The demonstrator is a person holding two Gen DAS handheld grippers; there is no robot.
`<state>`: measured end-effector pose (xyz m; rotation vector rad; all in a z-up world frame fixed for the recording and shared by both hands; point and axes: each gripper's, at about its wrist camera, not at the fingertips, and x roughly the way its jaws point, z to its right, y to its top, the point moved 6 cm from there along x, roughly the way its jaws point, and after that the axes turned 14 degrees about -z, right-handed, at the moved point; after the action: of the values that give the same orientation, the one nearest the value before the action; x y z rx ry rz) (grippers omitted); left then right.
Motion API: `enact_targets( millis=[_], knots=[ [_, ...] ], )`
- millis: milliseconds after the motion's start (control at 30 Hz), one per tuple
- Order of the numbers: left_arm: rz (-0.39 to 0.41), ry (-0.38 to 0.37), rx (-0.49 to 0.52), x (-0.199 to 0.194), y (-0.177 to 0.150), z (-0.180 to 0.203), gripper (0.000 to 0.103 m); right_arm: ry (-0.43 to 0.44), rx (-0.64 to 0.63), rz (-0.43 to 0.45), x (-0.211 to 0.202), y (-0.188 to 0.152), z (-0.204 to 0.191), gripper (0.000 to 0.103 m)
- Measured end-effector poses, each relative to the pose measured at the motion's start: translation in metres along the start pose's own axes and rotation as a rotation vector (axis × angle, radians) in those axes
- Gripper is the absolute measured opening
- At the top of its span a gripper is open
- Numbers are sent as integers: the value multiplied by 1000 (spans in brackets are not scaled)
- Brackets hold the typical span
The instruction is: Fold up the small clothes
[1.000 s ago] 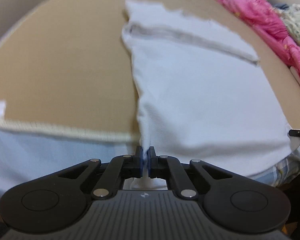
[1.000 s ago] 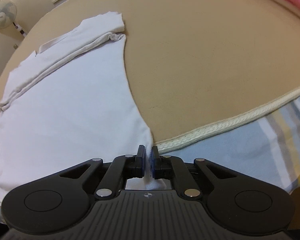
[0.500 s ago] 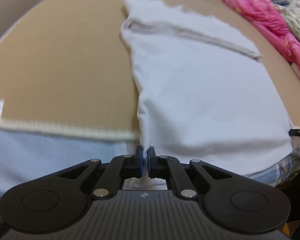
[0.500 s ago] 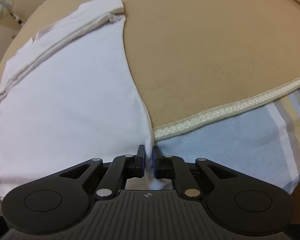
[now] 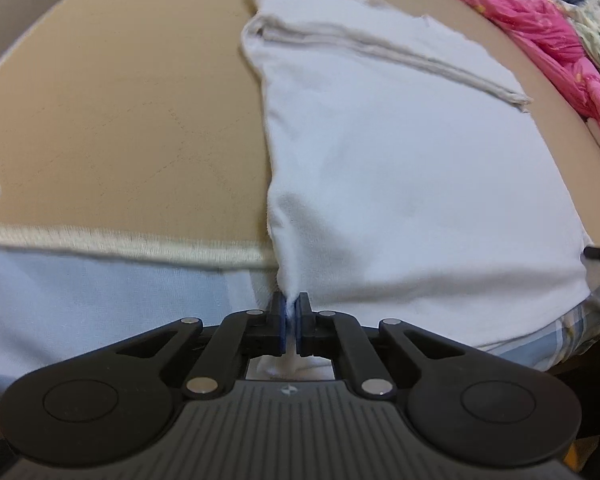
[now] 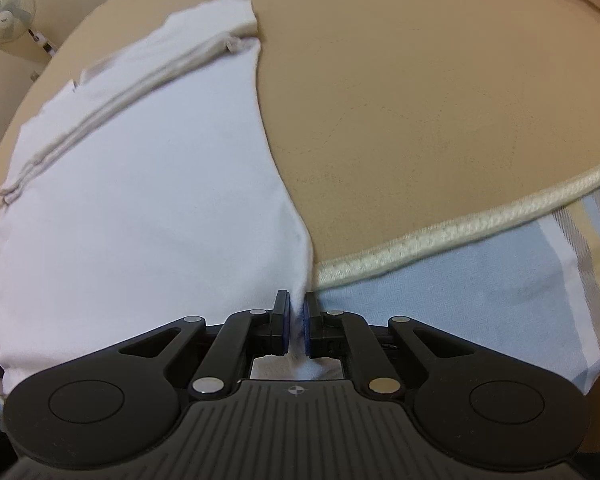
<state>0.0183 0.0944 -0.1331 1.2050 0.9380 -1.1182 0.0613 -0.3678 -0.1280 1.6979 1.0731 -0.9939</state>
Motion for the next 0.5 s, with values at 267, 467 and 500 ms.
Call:
enact_targets(
  millis=[267, 467, 500],
  knots=[
    [164, -86, 33, -62, 13, 7, 3, 187, 4, 237, -89, 14, -19, 5],
    [318, -191, 34, -132, -1, 0, 2, 289, -22, 354, -143, -4, -16, 4],
    [337, -202, 31, -144, -8, -2, 2, 316, -23, 370, -153, -12, -14, 4]
  ],
)
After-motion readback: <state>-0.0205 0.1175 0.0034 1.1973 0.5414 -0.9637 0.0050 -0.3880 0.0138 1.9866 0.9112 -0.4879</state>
